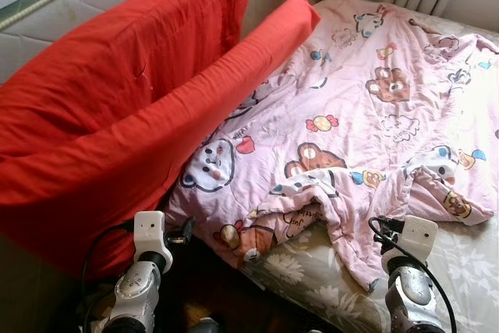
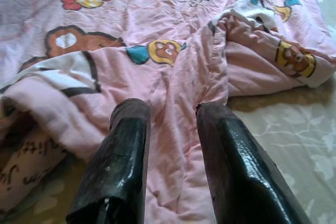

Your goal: Clean up the room

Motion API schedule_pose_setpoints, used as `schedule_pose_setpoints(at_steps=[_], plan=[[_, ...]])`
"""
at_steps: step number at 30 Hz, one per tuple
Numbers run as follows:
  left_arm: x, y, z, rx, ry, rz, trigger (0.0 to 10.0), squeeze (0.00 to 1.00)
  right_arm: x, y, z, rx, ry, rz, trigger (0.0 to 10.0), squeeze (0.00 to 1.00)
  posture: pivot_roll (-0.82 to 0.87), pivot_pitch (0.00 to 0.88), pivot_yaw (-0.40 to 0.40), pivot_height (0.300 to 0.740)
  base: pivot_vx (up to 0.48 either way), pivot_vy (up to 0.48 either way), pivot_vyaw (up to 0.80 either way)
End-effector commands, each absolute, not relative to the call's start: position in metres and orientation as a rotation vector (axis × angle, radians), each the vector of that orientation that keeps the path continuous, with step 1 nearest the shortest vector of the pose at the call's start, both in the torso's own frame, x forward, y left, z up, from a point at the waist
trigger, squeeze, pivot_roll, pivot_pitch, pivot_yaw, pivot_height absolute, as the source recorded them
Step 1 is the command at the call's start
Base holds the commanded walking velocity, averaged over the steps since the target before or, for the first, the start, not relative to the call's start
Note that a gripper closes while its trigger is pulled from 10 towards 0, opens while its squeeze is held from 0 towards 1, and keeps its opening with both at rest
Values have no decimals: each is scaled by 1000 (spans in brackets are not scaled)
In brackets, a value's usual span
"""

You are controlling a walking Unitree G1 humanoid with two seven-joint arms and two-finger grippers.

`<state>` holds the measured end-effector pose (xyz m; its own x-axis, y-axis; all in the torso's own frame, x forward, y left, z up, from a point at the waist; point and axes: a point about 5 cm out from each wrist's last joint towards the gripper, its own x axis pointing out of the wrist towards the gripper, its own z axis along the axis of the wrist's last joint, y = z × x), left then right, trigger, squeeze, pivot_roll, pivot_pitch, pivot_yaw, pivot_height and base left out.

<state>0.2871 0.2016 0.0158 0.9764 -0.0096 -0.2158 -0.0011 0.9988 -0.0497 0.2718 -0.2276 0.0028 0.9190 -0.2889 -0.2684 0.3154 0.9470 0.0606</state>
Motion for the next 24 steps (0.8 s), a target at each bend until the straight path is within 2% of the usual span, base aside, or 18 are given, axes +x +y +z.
schedule_pose_setpoints(at_steps=[1,24], plan=[[283,206,13,-64,224,14,10000,0,268,-226,0,111,263,-310,10000,0,126,167,0,680,0,0,0],[287,207,18,-64,205,9,10000,0,272,-220,1,131,269,-295,10000,0,140,176,4,665,0,0,0]])
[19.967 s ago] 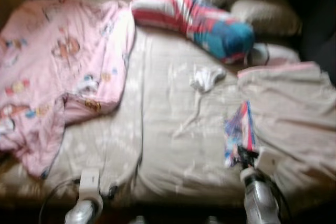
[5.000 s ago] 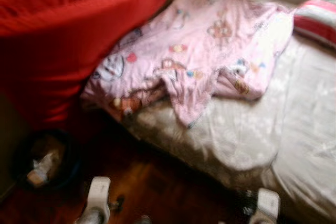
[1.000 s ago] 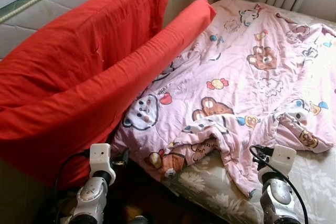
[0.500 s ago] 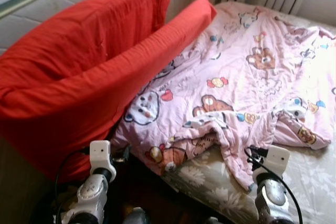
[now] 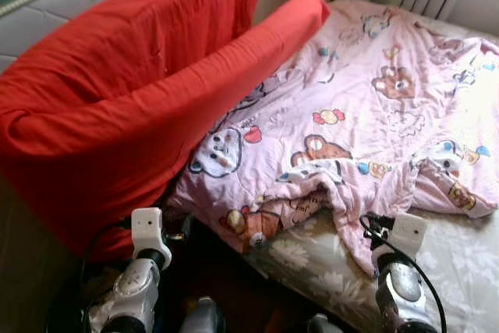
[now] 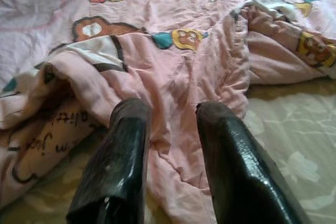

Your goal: Clean up the room

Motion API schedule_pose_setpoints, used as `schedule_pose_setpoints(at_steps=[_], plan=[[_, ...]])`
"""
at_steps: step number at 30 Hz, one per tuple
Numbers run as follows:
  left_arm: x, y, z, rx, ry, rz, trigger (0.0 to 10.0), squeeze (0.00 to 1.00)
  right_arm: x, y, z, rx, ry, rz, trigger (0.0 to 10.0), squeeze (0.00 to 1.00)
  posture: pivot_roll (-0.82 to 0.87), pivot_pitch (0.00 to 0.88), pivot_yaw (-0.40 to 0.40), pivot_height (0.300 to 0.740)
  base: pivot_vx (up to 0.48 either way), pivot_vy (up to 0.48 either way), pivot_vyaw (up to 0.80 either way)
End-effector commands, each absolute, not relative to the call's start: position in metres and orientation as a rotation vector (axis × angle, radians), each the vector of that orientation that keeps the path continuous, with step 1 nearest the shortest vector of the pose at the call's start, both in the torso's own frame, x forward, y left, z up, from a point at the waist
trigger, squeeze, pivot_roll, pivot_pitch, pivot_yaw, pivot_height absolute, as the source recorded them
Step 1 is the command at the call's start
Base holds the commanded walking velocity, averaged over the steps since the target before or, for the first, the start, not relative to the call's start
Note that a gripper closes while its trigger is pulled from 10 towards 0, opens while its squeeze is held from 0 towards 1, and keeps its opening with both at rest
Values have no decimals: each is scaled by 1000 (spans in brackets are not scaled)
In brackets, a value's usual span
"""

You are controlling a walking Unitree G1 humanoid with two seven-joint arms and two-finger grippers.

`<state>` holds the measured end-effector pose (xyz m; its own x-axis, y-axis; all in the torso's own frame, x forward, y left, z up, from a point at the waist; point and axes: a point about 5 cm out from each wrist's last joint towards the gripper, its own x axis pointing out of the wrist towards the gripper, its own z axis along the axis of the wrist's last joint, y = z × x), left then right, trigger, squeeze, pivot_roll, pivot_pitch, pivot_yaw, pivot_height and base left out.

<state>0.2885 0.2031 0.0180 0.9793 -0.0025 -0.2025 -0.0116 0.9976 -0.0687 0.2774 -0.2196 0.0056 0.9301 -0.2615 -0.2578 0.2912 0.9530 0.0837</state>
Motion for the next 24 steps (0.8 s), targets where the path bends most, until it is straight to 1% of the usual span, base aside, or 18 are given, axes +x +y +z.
schedule_pose_setpoints(at_steps=[1,7,10,14,24], plan=[[287,207,17,-64,206,10,10000,0,273,-220,0,131,270,-295,10000,0,140,176,4,665,0,0,0],[285,208,17,-65,207,14,10000,0,274,-218,0,130,286,-290,10000,0,146,181,1,665,0,0,0],[285,209,16,-64,209,16,10000,0,275,-216,-2,132,314,-292,10000,0,147,183,1,650,0,0,0],[285,208,16,-63,210,16,10000,0,276,-215,-1,134,311,-284,10000,0,151,185,-1,641,0,0,0],[283,207,15,-55,217,10,10000,0,278,-210,0,150,296,-271,10000,0,151,190,0,641,0,0,0]])
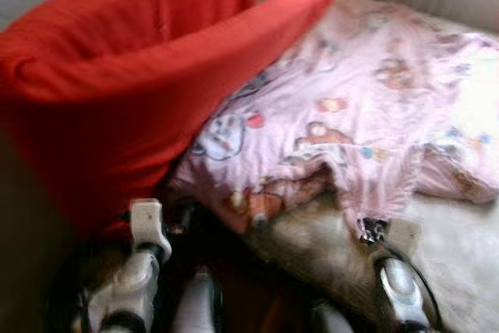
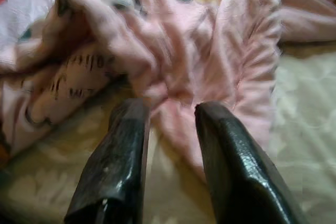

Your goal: Clean up the room

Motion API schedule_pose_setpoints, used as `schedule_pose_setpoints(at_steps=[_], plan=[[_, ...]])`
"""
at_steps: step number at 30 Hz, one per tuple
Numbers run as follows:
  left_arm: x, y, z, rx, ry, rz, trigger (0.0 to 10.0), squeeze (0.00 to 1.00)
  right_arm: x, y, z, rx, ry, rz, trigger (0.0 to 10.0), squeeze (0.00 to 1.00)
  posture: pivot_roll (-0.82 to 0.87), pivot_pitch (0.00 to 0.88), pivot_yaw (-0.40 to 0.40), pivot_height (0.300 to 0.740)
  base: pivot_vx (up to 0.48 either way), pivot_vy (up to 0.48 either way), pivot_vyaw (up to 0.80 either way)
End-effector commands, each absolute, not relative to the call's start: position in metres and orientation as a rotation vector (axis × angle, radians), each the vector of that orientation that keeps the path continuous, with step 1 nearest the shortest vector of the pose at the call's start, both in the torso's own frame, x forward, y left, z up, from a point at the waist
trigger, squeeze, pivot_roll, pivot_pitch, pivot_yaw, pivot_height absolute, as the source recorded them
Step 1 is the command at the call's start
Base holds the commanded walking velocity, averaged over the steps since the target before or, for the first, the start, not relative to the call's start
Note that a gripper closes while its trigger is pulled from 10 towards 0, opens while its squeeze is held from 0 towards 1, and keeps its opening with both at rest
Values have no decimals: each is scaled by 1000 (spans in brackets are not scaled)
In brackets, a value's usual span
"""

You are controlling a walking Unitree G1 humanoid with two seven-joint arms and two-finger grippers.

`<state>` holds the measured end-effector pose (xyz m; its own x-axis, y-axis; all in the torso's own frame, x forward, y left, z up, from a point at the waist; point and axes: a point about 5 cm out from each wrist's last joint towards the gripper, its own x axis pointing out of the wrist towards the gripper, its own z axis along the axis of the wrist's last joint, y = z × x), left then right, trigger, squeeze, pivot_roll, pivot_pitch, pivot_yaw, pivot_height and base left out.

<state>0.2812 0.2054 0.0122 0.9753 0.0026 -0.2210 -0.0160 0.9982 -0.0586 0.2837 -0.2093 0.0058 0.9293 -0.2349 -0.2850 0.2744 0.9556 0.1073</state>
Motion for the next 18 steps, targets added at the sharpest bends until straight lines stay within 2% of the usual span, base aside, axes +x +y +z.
schedule_pose_setpoints(at_steps=[1,14,18], plan=[[284,207,15,-55,216,10,10000,0,278,-210,0,149,297,-270,10000,0,150,191,0,641,0,0,0],[284,206,15,-57,217,6,10000,0,278,-210,-1,164,312,-278,10000,0,150,197,-1,641,0,0,0],[284,207,15,-57,218,7,10000,0,279,-211,0,161,309,-280,10000,0,150,200,-1,641,0,0,-661]])
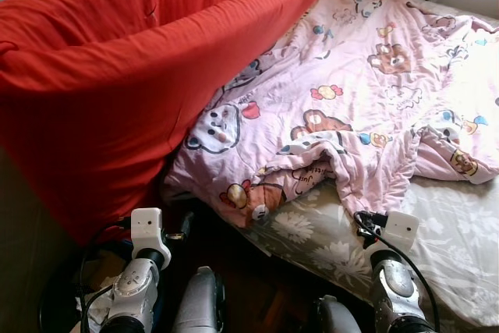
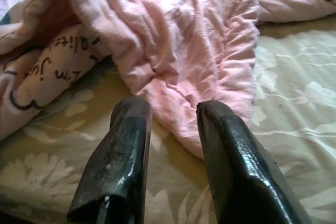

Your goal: Clean up the room

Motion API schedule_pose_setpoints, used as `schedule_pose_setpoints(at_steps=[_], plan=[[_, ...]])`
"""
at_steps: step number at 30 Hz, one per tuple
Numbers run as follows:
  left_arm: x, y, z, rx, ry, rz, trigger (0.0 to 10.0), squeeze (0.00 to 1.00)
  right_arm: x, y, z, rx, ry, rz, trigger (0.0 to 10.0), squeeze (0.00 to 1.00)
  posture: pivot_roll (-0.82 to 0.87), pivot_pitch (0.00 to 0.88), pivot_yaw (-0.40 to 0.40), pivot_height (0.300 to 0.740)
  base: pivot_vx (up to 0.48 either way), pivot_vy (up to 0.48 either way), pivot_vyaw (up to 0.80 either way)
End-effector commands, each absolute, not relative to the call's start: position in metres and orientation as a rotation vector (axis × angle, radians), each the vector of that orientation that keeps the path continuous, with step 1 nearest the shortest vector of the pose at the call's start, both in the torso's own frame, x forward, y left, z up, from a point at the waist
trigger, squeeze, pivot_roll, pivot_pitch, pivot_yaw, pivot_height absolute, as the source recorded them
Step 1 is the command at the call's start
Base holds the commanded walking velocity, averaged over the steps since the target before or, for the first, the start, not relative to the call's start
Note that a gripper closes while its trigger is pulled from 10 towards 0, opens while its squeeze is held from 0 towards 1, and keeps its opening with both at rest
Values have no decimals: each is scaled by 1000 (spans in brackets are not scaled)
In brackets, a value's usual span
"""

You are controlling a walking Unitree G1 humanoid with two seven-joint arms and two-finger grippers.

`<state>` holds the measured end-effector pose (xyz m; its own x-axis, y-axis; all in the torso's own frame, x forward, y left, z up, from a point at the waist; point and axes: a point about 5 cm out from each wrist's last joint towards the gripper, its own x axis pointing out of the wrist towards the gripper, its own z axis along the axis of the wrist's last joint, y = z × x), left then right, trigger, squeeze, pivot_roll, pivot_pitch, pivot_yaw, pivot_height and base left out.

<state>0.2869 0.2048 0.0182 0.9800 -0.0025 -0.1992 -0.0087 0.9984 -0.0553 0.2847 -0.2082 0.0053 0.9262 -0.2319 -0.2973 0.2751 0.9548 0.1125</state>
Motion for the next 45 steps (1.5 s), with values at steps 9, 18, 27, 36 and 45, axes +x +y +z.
schedule_pose_setpoints(at_steps=[9,18,27,36,45], plan=[[284,207,15,-57,217,9,10000,0,279,-210,-1,162,316,-274,10000,0,153,204,-1,641,0,0,-68],[284,208,15,-59,217,10,10000,0,279,-211,0,148,314,-283,10000,0,152,205,-1,641,0,0,-339],[283,208,15,-55,215,10,10000,0,280,-211,1,139,307,-282,10000,0,155,206,-1,641,55,0,0],[283,208,15,-54,214,8,10000,0,280,-210,1,132,309,-272,10000,0,154,206,-1,641,270,0,0],[283,207,15,-55,213,8,10000,0,280,-209,0,124,317,-262,10000,0,156,208,-2,641,288,0,0]])
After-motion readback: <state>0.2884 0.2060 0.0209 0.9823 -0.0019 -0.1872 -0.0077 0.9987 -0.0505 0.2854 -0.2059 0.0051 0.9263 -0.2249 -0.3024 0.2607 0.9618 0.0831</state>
